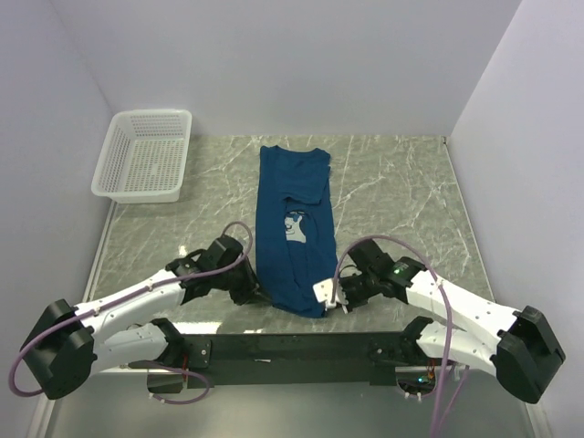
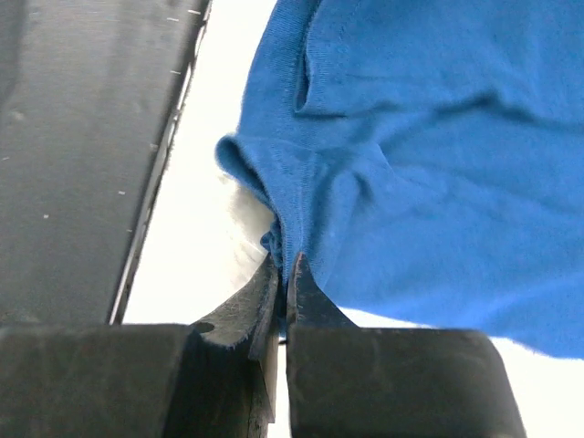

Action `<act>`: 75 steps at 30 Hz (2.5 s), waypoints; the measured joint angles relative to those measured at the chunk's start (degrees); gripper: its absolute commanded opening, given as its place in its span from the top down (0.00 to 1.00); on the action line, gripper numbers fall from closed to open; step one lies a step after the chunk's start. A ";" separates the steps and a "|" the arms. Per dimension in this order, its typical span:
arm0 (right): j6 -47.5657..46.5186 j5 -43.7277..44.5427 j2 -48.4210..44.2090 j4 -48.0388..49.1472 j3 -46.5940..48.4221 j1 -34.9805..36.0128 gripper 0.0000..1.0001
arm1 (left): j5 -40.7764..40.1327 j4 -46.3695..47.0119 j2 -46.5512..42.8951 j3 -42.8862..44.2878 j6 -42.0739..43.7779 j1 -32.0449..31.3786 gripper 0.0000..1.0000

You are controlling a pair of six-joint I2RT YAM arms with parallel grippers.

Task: Fold and stack the t-shirts
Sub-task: Fold the tshirt

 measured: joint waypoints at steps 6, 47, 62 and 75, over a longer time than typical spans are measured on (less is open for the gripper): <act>2.25 -3.13 1.49 -0.07 2.56 -6.97 1.00 | 1.14 -0.15 1.99 5.27 2.82 4.57 1.00; 29.07 -7.19 42.36 9.27 39.87 -25.68 1.00 | 10.67 1.11 44.44 43.74 19.23 30.86 1.00; 34.10 -4.00 47.36 11.17 45.99 -25.90 1.00 | 12.35 -1.05 51.95 52.22 20.72 32.44 1.00; 37.68 -0.26 49.24 11.96 48.81 -26.49 0.90 | 13.38 -2.12 56.94 58.40 20.72 32.89 0.99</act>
